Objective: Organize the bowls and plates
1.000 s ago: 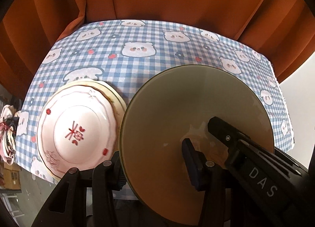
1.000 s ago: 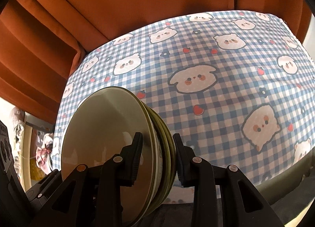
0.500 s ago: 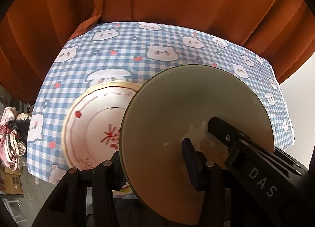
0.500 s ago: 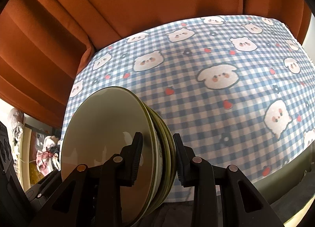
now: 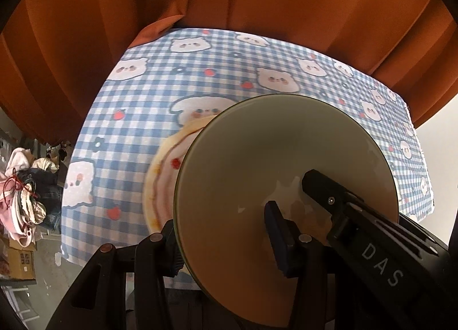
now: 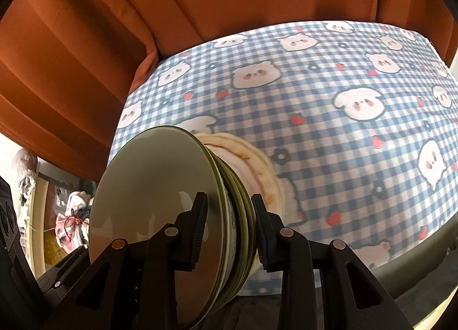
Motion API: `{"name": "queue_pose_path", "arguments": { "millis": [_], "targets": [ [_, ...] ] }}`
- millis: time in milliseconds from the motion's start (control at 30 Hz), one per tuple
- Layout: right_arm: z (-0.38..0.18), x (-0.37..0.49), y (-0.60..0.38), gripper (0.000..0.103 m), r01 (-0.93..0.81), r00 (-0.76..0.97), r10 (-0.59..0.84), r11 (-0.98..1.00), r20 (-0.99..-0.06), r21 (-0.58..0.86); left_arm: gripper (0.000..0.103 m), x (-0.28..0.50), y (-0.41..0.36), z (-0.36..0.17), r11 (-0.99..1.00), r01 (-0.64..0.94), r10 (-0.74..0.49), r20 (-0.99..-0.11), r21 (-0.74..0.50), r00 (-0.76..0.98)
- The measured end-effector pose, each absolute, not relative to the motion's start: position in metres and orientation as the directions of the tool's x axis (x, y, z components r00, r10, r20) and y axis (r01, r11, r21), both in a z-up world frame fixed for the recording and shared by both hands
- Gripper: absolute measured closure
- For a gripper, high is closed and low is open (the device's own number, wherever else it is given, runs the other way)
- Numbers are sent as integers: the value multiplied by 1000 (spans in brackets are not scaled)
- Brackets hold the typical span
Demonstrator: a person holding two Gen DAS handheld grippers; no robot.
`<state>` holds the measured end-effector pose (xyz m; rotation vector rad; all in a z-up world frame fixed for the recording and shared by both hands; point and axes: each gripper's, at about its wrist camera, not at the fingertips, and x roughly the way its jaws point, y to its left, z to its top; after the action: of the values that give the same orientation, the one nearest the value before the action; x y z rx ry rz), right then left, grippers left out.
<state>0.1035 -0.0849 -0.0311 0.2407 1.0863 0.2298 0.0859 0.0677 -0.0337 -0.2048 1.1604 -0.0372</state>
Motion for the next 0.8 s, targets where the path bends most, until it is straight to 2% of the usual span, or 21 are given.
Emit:
{"name": "queue_pose_path", "arguments": {
  "millis": [367, 800],
  "targets": [
    [-50, 110, -40, 69, -63, 394, 304, 951, -867, 304, 55, 89, 103, -55, 978, -95, -142, -928, -185, 345],
    [-62, 129, -34, 69, -39, 362, 261, 963, -895, 265, 55, 108, 102, -65, 972, -75, -185, -927, -221, 325]
  ]
}}
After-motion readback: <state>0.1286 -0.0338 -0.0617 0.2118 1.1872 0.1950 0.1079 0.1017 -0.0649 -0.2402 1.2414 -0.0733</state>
